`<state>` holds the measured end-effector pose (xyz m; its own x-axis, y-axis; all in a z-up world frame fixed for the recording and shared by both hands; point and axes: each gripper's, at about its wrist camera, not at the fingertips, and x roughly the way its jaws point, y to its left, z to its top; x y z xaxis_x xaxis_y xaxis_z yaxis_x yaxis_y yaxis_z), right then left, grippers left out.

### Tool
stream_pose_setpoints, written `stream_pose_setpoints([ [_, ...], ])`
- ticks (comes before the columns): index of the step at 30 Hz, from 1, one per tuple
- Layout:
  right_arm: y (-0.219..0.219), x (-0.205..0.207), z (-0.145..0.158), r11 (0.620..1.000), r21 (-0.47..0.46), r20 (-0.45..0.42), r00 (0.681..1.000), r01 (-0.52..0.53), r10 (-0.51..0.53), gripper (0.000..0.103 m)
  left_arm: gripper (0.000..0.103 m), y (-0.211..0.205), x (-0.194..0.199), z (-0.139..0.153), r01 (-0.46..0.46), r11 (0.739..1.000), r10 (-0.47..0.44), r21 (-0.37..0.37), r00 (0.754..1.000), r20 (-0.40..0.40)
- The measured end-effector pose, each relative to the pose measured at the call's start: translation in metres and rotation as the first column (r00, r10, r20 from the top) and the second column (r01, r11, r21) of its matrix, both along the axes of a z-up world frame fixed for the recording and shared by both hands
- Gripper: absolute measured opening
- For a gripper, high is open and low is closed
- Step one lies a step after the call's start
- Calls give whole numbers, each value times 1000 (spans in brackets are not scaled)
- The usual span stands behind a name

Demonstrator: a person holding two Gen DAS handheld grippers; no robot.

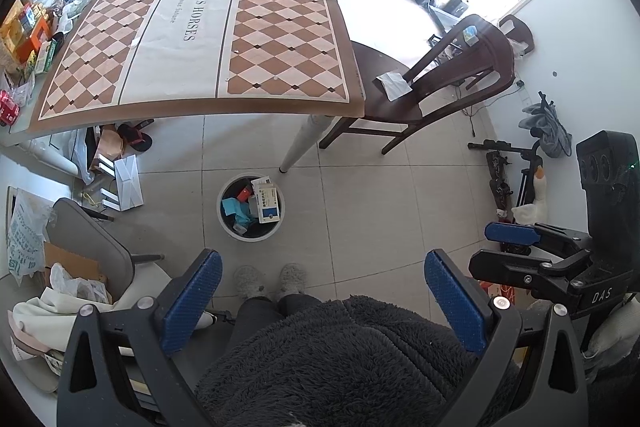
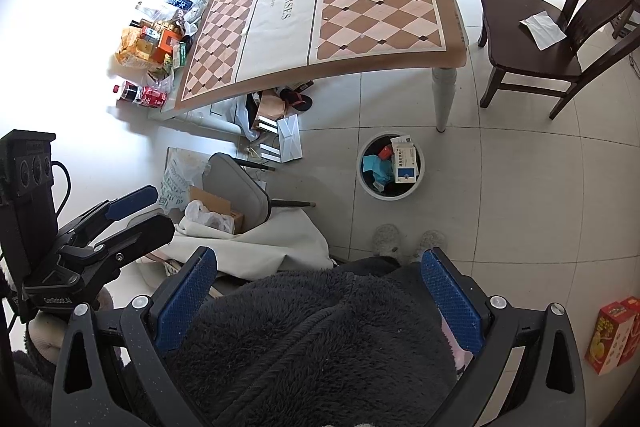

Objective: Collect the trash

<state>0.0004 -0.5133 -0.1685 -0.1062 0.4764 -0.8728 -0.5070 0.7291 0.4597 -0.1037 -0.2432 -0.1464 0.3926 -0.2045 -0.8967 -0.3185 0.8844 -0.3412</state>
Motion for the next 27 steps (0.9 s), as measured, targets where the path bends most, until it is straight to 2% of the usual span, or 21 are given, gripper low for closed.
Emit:
stream_pose_setpoints([
  [27,1,-2,0,1000,1,-1,1000,4,-4,103,103,-5,0,4,3,1000,-3,6,1000,10],
])
